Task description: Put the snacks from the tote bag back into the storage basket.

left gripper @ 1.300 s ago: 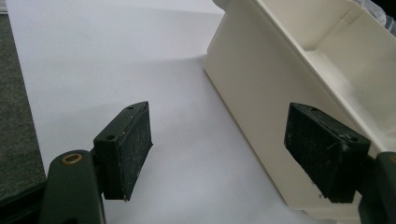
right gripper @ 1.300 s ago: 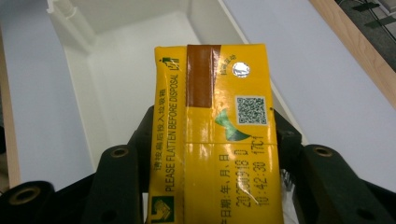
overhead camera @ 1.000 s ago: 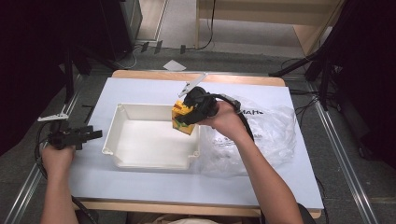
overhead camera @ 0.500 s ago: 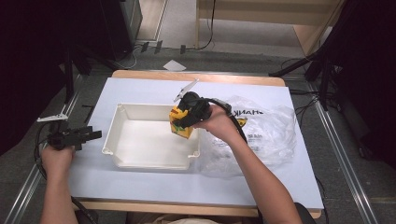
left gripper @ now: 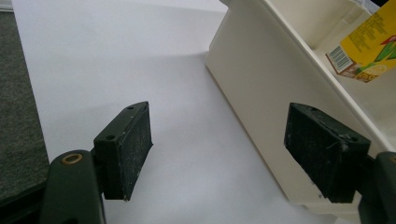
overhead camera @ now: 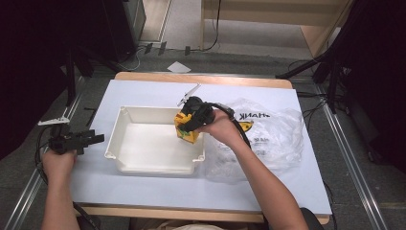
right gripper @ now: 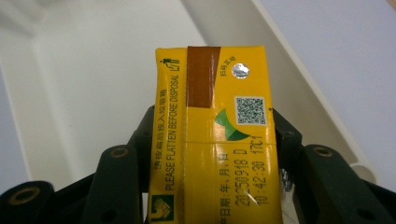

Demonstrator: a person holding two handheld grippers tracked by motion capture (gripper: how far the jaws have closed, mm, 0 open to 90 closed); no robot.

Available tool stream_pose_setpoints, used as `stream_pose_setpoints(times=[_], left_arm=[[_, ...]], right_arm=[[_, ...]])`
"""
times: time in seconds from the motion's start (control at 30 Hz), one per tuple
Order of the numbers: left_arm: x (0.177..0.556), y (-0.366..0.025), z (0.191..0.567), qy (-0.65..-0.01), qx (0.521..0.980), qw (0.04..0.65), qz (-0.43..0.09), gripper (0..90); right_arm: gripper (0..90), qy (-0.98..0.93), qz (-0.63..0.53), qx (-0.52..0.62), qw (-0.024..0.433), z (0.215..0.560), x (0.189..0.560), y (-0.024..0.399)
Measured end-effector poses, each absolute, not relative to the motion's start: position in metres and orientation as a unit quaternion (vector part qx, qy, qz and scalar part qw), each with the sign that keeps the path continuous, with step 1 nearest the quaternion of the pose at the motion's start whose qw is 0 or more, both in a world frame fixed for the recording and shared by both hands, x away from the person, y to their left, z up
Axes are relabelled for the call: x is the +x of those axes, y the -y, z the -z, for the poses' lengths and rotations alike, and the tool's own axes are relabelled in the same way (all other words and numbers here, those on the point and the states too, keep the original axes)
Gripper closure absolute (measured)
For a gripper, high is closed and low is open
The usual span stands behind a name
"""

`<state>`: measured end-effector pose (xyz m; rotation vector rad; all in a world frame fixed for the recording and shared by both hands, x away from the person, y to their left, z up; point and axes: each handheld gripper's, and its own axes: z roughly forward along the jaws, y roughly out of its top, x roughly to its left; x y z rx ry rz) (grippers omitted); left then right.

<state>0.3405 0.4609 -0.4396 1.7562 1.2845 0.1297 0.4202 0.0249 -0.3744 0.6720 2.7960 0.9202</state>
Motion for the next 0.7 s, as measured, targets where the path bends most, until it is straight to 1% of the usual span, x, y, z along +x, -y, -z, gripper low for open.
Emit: stream_pose_setpoints(times=[0.37, 0.7], left_arm=[[0.341, -0.461, 0.44, -0.523, 0.716, 0.46, -0.051, 24.4], [0.34, -0.461, 0.44, -0.523, 0.715, 0.461, -0.054, 24.3]], right_arm=[[52.0, -0.923, -0.294, 0.241, 0.063, 0.392, 0.433, -0.025], [51.4, -0.918, -0.304, 0.247, 0.067, 0.395, 0.439, -0.022]])
